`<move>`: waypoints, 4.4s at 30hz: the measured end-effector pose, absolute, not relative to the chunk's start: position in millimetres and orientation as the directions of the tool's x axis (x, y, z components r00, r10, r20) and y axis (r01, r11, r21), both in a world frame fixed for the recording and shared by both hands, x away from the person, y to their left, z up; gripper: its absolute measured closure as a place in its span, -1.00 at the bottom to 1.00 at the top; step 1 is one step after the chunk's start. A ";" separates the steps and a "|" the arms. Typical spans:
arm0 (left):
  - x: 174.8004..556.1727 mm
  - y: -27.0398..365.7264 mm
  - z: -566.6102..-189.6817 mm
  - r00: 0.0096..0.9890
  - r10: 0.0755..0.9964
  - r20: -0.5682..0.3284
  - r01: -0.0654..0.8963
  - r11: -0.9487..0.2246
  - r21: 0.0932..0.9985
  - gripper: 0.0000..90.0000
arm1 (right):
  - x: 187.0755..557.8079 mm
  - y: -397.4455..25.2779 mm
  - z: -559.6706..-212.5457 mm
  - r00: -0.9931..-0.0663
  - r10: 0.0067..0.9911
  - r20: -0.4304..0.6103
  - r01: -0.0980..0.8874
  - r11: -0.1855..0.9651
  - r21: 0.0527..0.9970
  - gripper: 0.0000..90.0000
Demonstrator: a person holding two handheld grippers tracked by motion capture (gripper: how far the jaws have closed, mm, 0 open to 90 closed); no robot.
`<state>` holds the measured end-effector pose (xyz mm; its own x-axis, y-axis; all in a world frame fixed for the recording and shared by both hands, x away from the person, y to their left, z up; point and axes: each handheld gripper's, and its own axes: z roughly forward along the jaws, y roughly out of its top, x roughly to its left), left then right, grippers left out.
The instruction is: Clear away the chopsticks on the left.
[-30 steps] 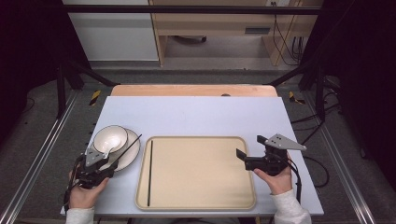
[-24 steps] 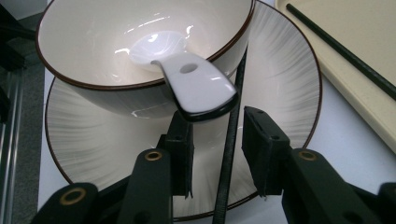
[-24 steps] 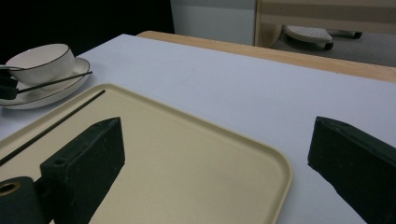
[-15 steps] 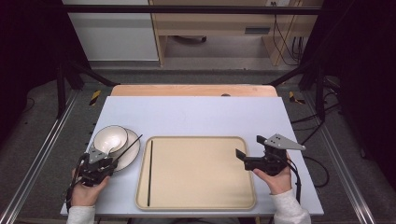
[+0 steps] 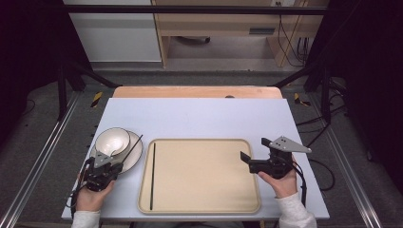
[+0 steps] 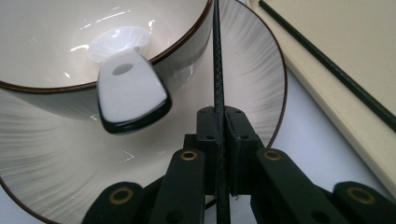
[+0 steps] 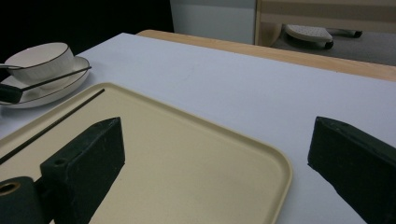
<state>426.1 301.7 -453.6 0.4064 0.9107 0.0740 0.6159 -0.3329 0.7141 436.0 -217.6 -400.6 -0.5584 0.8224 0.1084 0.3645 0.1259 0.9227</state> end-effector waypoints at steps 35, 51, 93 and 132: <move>384.4 218.5 -425.2 0.285 0.959 -0.016 0.501 -0.135 0.855 0.89 | 433.7 -219.3 -398.0 -0.554 0.825 0.112 0.359 0.116 0.926 -0.92; 374.7 188.5 -441.2 0.225 0.966 -0.127 0.489 0.001 0.872 0.89 | 433.1 -220.5 -397.1 -0.555 0.823 0.119 0.356 0.106 0.928 -0.91; 380.0 162.0 -483.2 0.158 0.979 -0.130 0.625 0.003 0.781 0.88 | 434.7 -217.4 -400.2 -0.561 0.821 0.109 0.360 0.123 0.925 -0.92; 391.4 234.0 -412.5 0.544 0.839 -0.009 0.407 -0.255 0.877 -0.40 | 434.7 -225.8 -400.6 -0.537 0.836 0.114 0.363 0.106 0.926 -0.93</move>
